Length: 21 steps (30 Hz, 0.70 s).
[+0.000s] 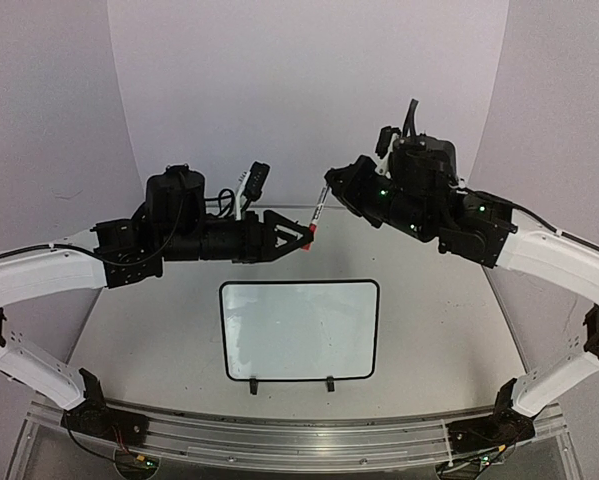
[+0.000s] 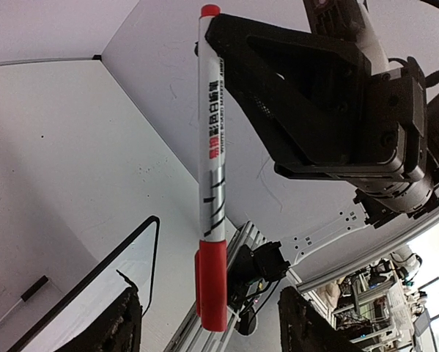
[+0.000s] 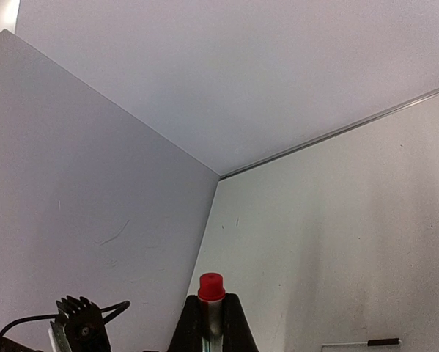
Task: Write a sentence on the whiteboard
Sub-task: Pass from the right arm to the left
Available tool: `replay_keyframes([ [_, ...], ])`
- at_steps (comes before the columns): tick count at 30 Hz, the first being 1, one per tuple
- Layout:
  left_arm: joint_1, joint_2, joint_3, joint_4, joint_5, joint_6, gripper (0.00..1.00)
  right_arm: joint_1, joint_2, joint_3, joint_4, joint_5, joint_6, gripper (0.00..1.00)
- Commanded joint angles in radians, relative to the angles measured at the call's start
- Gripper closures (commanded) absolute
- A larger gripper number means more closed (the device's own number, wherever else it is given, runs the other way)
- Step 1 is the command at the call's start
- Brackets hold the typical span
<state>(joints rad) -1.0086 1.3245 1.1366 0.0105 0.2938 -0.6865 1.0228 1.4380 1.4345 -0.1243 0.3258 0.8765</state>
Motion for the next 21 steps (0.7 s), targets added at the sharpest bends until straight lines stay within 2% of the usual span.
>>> replay_keyframes([
  [1,-0.004,0.028,0.033,0.048,0.049,-0.017,0.48,0.008,0.007,0.033,0.044,0.032,0.011,1.00],
  [10,-0.005,0.042,0.031,0.062,0.028,-0.021,0.81,0.007,0.003,0.007,0.037,0.033,0.016,1.00],
  [21,-0.005,0.087,0.049,0.075,0.043,-0.028,0.82,0.007,-0.066,-0.069,-0.030,0.046,0.043,1.00],
])
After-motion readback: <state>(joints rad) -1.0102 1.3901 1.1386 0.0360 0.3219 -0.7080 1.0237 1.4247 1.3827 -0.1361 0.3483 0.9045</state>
